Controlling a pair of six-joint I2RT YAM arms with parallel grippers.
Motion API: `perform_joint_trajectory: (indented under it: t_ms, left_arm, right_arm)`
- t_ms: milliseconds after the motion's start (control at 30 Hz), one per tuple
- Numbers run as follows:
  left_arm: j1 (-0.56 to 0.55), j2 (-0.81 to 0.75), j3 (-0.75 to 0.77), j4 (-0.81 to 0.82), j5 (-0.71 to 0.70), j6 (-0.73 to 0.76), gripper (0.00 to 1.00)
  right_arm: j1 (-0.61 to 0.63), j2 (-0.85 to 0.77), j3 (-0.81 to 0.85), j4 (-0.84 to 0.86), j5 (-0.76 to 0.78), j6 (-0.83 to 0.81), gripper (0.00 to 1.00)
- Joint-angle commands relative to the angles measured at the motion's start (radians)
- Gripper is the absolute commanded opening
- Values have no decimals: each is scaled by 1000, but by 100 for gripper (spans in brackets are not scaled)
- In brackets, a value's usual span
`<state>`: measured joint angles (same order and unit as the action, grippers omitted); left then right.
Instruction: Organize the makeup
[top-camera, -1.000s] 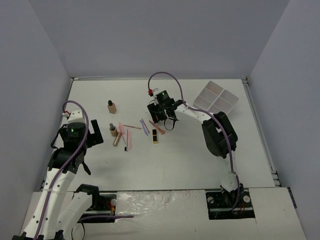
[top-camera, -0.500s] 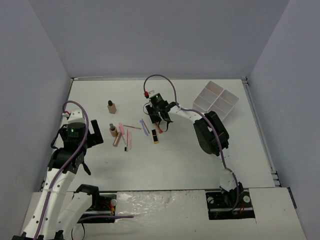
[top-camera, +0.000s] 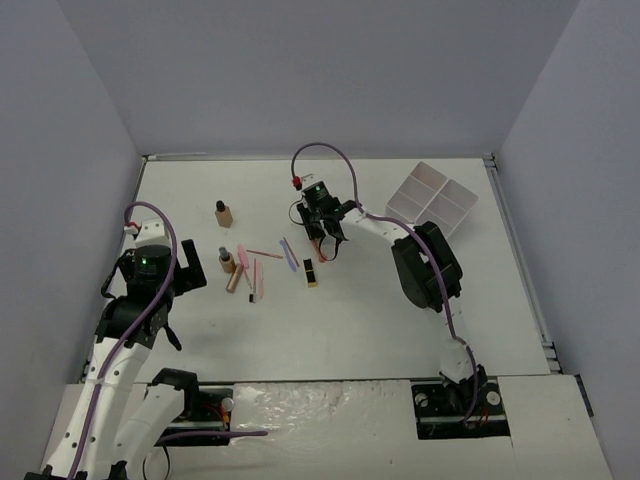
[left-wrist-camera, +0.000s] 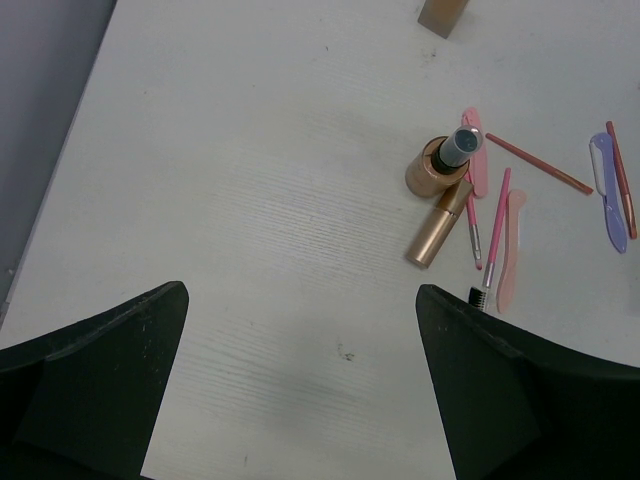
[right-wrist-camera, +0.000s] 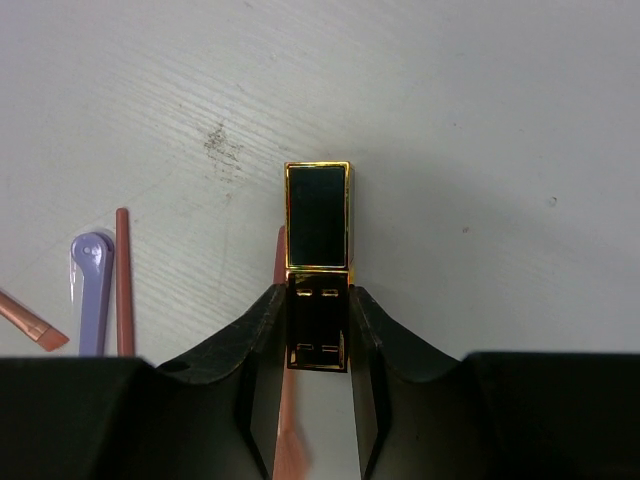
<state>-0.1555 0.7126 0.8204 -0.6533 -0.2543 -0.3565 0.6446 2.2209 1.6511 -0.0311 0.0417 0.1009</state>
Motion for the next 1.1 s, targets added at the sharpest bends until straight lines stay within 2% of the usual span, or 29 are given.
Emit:
perform_joint_trajectory:
  t_ms: [0,200,333,533,633,767,1067]
  left_arm:
    - [7,-4,46,32,1,-9,97]
    - [7,-11,48,32,2,-9,97]
    - [8,-22,48,34,4,-10,97]
    - [8,-46,46,35,15,-10,97]
    - [8,-55,46,34,25,-11,97]
    - [7,-65,46,30,29,-10,97]
    - [8,-91,45,24,24,-12,97]
  right_arm:
    - [-35,-178,-23,51,3,-9,0]
    - [-140,-372,-125,51,-7,-97,0]
    - [-247,-490,-220,43,-86,-361,0]
    - [-468,-614,-293,-16,-186,-527,0]
    - [-560,-644,-303,-54,-190,-628,0]
    - [-598,-657,-332,-58,-130,-769,0]
    - [-685,-619,-333,-54,-95,-847,0]
